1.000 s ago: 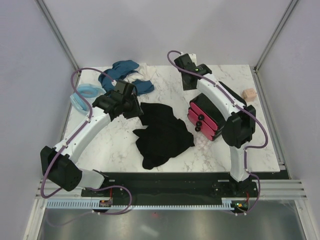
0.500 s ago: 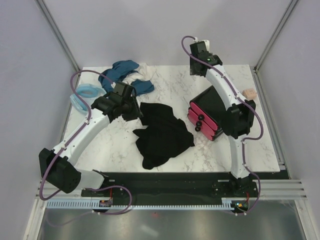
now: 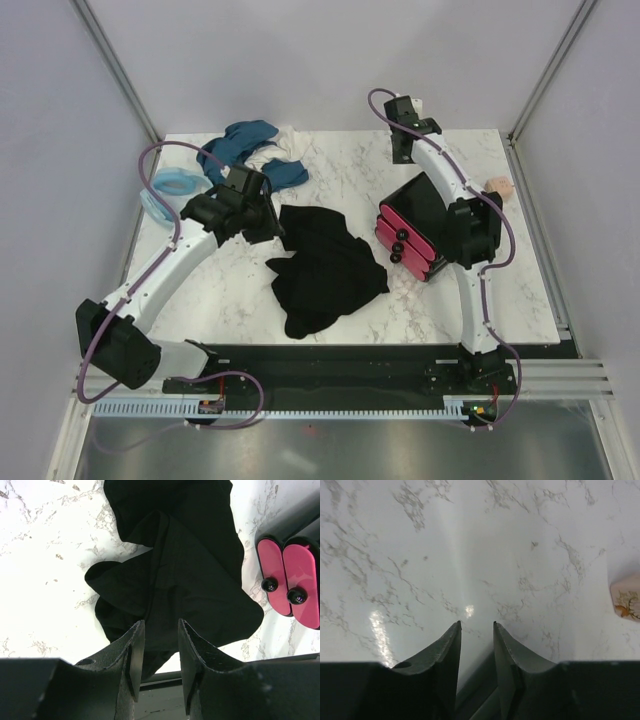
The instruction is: Fold and stack the t-shirts
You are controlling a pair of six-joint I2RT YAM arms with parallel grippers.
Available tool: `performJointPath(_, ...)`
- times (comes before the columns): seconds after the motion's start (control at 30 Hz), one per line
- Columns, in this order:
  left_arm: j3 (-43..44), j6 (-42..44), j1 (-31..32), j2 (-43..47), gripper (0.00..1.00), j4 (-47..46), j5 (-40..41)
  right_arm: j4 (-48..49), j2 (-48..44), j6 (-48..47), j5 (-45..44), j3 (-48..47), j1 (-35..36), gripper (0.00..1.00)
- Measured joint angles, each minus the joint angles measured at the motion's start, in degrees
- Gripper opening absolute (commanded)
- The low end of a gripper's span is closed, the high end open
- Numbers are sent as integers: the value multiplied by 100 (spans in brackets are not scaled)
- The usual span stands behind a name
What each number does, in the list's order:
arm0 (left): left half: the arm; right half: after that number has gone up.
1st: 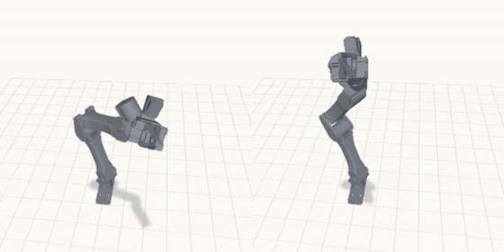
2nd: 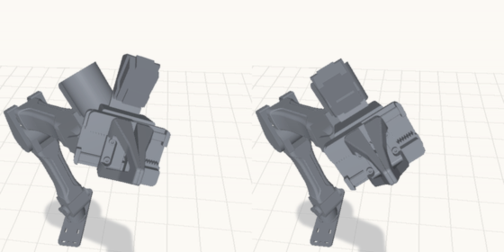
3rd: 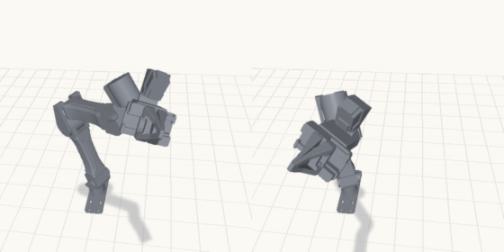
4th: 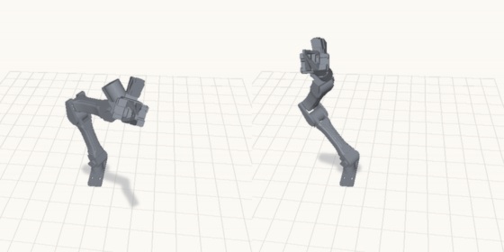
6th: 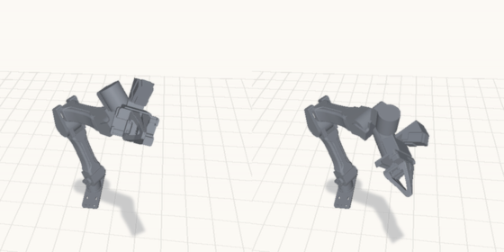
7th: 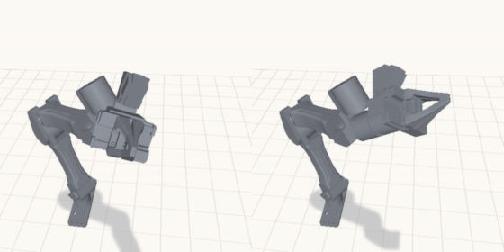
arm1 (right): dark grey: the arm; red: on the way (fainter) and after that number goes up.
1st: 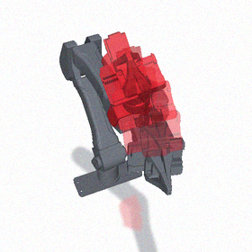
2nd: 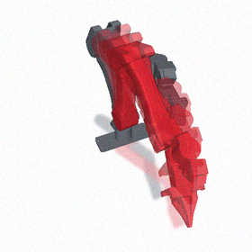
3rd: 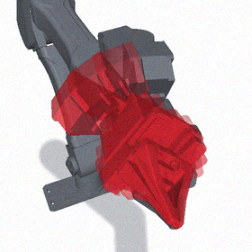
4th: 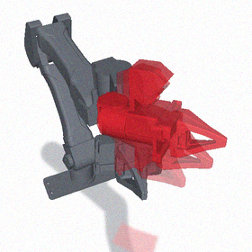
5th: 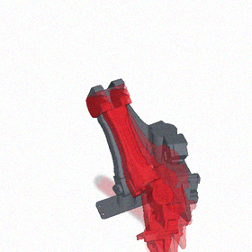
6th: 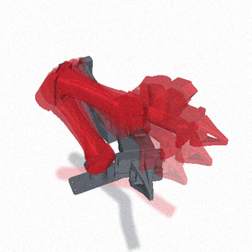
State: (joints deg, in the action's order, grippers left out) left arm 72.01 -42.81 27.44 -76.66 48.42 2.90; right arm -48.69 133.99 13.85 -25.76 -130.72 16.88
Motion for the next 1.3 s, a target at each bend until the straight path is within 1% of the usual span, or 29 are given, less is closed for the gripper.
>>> performJointPath(0.2, 15, 2, -2, -251, 39, 0, -44, -175, -487, 39, -146, 1021, -155, 37)
performJointPath(0.3, 96, 4, -2, -485, 39, -4, -81, -372, -793, 35, -188, 1320, -214, 37)
performJointPath(0.37, 173, 4, -2, -599, 39, -7, -138, -490, -1001, 35, -264, 1408, -278, 38)
performJointPath(0.47, 273, 7, -2, -686, 39, -11, -177, -514, -1320, 33, -337, 1558, -407, 45)
performJointPath(0.73, 345, 9, -7, -785, 40, -33, -308, -570, -2065, 37, -407, 1950, -721, 41)
performJointPath(0.87, 345, 9, -7, -796, 39, -35, -343, -706, -2225, 42, -415, 2048, -723, 41)
performJointPath(1.03, 345, 9, -7, -793, 39, -48, -345, -570, -2441, 33, -507, 2409, -710, 41)
performJointPath(1.2, 345, 9, -7, -780, 39, -52, -345, -667, -2675, 26, -540, 2675, -728, 37)
performJointPath(1.3, 345, 9, -7, -750, 39, -55, -345, -723, -2791, 28, -540, 2813, -732, 38)
